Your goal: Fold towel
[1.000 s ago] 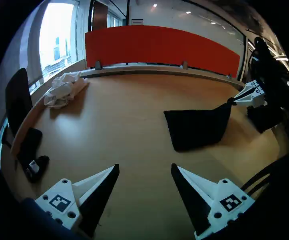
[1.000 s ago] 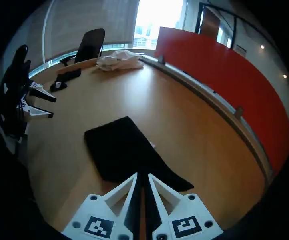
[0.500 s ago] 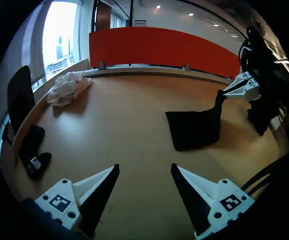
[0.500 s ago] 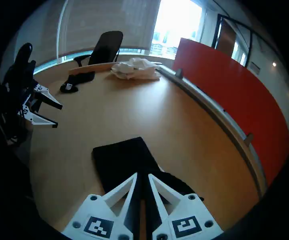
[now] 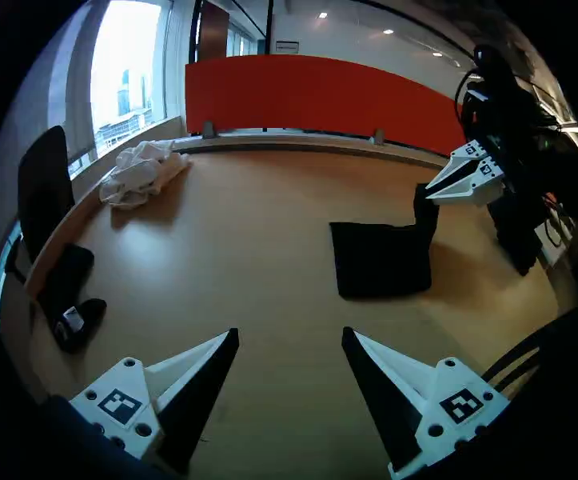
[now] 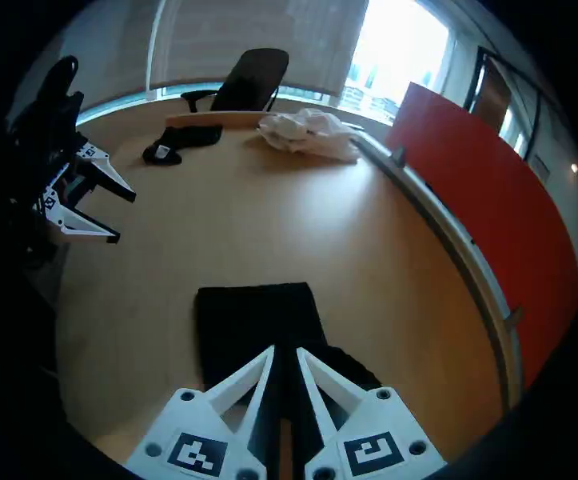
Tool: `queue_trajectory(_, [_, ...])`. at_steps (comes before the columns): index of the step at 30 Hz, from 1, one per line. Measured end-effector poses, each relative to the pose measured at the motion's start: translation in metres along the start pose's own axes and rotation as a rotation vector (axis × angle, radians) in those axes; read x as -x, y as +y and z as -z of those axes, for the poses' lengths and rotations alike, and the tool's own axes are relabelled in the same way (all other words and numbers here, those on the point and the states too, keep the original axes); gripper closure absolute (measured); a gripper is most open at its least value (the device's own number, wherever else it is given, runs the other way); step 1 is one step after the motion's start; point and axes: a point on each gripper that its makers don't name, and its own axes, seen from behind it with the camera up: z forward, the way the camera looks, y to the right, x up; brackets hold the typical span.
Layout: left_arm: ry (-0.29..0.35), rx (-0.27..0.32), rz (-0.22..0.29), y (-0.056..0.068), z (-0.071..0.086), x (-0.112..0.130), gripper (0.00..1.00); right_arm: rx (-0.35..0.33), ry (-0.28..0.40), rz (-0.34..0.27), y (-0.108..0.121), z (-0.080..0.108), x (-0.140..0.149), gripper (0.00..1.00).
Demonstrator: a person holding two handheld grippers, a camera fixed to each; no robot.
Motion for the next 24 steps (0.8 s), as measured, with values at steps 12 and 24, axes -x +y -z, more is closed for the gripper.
queue_trajectory(12, [0.002,-0.038,0.048,-0.012,0.003,0.006,0.04,-0.128,-0.007,0.05,-0.039,-0.058,-0.026,0.96])
queue_trajectory(24, [0.001,-0.046,0.066,-0.014,0.005,0.012,0.04,-0.201,-0.067,0.028,-0.076,-0.097,-0.006,0.95])
